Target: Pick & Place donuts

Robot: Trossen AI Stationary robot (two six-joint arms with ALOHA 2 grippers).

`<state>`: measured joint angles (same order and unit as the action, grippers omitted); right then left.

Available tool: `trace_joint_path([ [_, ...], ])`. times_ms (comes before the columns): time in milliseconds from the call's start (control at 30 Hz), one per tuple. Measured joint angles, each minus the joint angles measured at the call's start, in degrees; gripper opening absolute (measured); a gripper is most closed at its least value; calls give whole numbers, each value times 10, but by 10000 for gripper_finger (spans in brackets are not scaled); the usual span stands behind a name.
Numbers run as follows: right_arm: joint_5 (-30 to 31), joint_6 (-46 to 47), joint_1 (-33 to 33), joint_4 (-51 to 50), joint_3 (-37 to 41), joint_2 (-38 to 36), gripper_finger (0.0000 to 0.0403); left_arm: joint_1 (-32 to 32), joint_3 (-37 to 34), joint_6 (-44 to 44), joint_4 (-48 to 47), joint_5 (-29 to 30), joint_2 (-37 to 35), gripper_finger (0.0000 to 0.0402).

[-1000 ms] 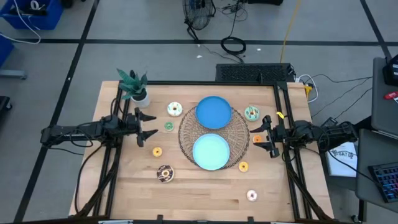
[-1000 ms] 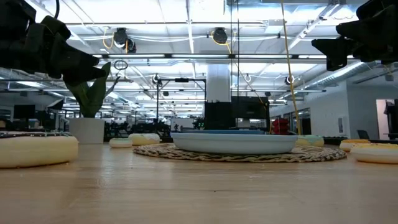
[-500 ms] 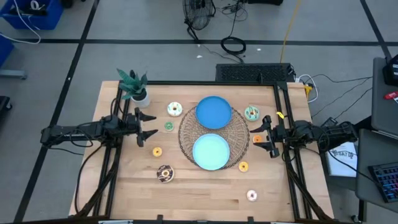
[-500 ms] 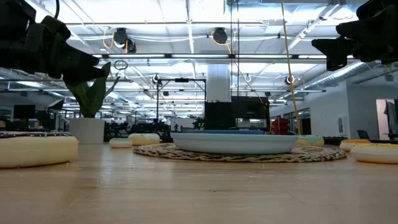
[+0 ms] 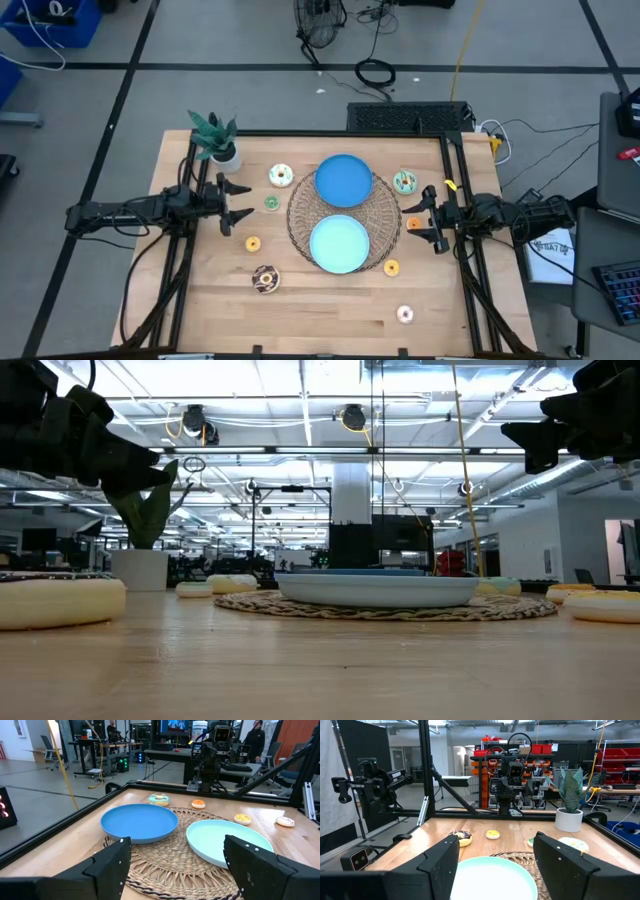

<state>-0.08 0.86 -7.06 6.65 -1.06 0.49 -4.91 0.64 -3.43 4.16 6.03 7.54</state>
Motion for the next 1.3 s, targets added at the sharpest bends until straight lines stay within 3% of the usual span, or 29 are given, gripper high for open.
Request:
trace_joint_path([
  [433, 0, 6, 0, 0, 0, 0, 238, 0, 0, 0, 0, 0, 0, 310],
  [767, 1, 149, -2, 12, 0, 0, 238, 0, 0, 0, 0, 0, 0, 310],
  [1200, 16, 115, -1, 26, 0, 0, 238, 0, 0, 0, 0, 0, 0, 310],
  [1300, 60, 105, -2, 58, -2, 4, 238, 0, 0, 0, 0, 0, 0, 310],
])
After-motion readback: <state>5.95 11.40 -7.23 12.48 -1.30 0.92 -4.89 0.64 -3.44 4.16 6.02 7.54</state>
